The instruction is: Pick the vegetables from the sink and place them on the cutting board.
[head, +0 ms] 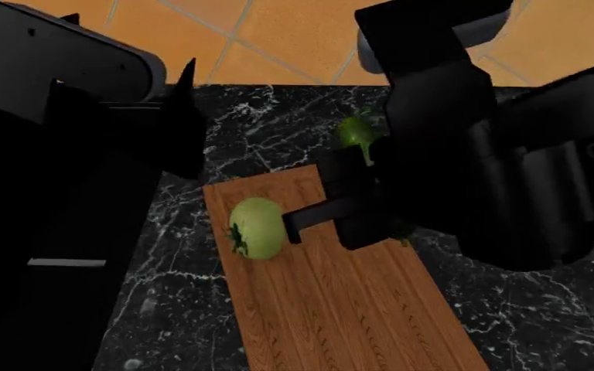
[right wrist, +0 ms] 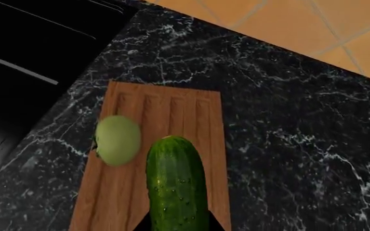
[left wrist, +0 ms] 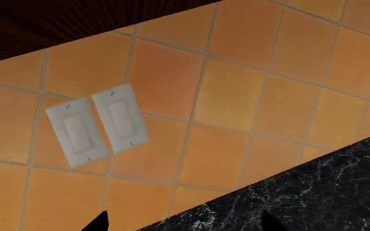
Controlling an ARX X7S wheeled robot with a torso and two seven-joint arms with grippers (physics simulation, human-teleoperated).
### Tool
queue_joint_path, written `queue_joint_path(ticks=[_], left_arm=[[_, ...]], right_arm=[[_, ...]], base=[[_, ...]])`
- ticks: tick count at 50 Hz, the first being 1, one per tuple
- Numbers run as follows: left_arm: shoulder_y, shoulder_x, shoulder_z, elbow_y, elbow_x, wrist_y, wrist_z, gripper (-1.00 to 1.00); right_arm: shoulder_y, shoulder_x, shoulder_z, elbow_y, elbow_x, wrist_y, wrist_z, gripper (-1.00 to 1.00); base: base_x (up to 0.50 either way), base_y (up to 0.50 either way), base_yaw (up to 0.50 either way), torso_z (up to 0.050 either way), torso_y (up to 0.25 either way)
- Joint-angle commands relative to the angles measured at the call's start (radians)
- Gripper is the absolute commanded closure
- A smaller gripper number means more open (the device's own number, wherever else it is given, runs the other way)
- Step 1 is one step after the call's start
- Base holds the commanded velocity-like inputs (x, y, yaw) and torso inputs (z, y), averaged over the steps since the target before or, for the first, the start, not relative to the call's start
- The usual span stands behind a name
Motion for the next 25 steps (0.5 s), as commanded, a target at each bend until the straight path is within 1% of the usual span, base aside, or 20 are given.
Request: queue_joint_path(ticks=[1, 9, 15, 25], left_arm=[[-0.021, 0.003, -0.112, 0.062, -0.056, -0.054, -0.027, -1.0], [-0.024, -0.003, -0.111, 0.08, -0.062, -0.066, -0.039, -1.0], [-0.019, -0.005, -0.106, 0.087, -0.064, -0.069, -0.046, -1.0], [-0.012, -0.013, -0.113, 0.104, -0.075, -0.077, -0.056, -1.0]], right_arm=[[0.046, -0.113, -0.048, 0.2, -0.057, 0.091, -0.115, 1.0], [-0.007, -0.114, -0.049, 0.17, -0.098, 0.066, -0.146, 1.0], [-0.016, -0.115, -0.05, 0.187, -0.141, 0.053, -0.181, 1.0], [-0.063, -0.106, -0.064, 0.144, -0.102, 0.038, -0.149, 1.0]], base=[[0.0, 0.0, 0.0, 0.0, 0.0], [0.0, 0.0, 0.0, 0.001, 0.0], [0.0, 0.0, 0.0, 0.0, 0.0], [0.0, 0.0, 0.0, 0.0, 0.0]])
